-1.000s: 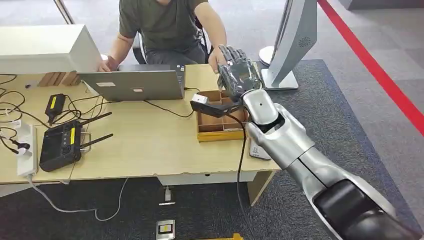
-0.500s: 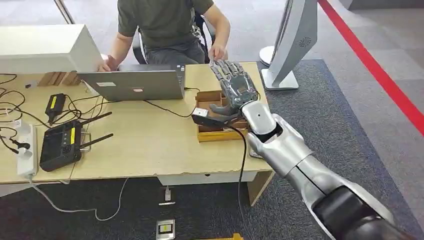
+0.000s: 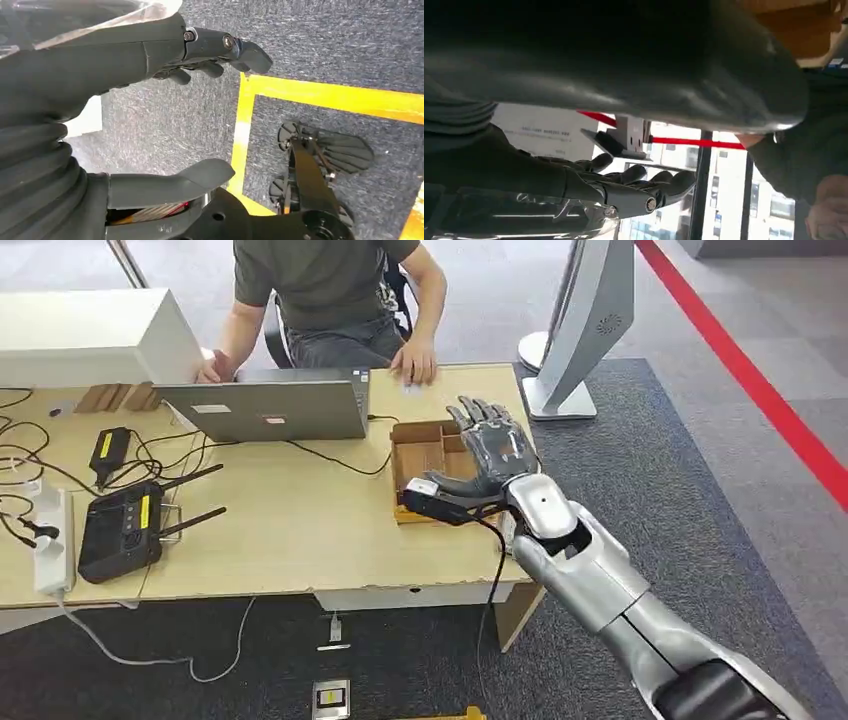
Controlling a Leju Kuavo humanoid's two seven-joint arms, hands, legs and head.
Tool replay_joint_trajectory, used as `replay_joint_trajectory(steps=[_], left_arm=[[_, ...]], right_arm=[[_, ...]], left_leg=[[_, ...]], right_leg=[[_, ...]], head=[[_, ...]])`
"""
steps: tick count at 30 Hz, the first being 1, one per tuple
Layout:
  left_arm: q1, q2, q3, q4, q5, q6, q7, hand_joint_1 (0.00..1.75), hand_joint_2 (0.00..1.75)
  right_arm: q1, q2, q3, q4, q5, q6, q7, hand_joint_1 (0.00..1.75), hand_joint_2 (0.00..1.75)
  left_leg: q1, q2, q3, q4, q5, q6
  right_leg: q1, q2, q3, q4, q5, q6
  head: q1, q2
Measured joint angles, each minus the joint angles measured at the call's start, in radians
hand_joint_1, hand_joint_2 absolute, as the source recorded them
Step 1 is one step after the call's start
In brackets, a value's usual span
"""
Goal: Pass the card to the sensor for recognition and then transmit it.
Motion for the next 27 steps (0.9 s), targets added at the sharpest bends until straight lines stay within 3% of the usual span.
replay_joint_trajectory(steps=[7,10,11,14,15,16,17,21,27], left_arm=[[0.000,0.000,0.000,0.000,-0.002,0.000,-0.003,0.00,1.75],[0.000,0.000,0.000,0.000,0.003,0.001,-0.023,0.00,1.75],[0.002,0.000,0.000,0.000,0.009,0.004,-0.025,0.00,1.75],[0.002,0.000,0.002,0.000,0.015,0.011,-0.027,0.00,1.75],[0.001,0.000,0.003,0.000,0.019,0.015,-0.028,0.00,1.75],[0.000,0.000,0.007,0.000,0.023,0.017,-0.030,0.00,1.75],[0.001,-0.001,0.009,0.000,0.026,0.022,-0.031,0.00,1.75],[0.000,-0.002,0.017,0.000,0.031,0.028,-0.031,0.00,1.75],[-0.003,-0.005,0.025,0.000,0.031,0.027,-0.038,0.00,1.75]], right_arm=[[0.070,-0.066,-0.034,-0.157,-0.022,0.018,0.010,0.00,0.00],[0.124,-0.097,-0.053,-0.229,-0.090,-0.003,0.027,0.00,0.00],[0.136,-0.106,-0.057,-0.246,-0.120,-0.016,0.032,0.00,1.75],[0.154,-0.127,-0.061,-0.282,-0.189,-0.053,0.054,0.00,1.75],[0.165,-0.131,-0.061,-0.293,-0.207,-0.069,0.063,0.00,0.00],[0.184,-0.135,-0.061,-0.305,-0.229,-0.093,0.067,0.00,0.00],[0.203,-0.136,-0.059,-0.317,-0.241,-0.123,0.072,0.00,1.75],[0.242,-0.131,-0.045,-0.328,-0.244,-0.197,0.071,0.00,1.75],[0.306,-0.072,-0.028,-0.300,-0.161,-0.286,0.078,0.00,1.75]], left_leg=[[0.000,0.000,0.000,0.000,0.000,0.000],[0.000,0.000,0.000,0.000,0.000,0.000],[0.000,0.000,0.000,0.000,0.000,0.000],[0.000,0.002,0.000,0.000,0.000,0.000],[0.000,0.002,0.000,0.000,0.000,0.000],[0.000,0.002,0.000,0.000,0.000,0.000],[0.000,0.001,0.000,0.000,0.000,0.000],[0.000,0.001,-0.001,0.000,0.000,0.000],[0.001,0.001,-0.001,0.000,0.000,0.000]], right_leg=[[0.000,0.000,0.000,0.000,0.000,0.000],[0.000,0.000,0.001,0.000,0.000,0.000],[0.000,0.000,0.000,0.000,0.000,0.000],[0.000,0.002,0.000,0.000,0.001,0.001],[0.000,0.002,0.000,0.000,0.001,0.001],[0.000,0.002,0.000,0.000,0.001,0.001],[0.000,0.001,0.000,0.000,0.001,0.001],[0.000,0.001,0.000,0.000,0.001,0.001],[0.000,0.001,0.000,0.000,0.001,0.001]], head=[[0.000,0.000],[0.000,0.000],[0.001,0.000],[0.000,0.000],[0.001,0.000],[0.001,0.000],[0.000,0.000],[0.000,0.000],[0.000,0.000]])
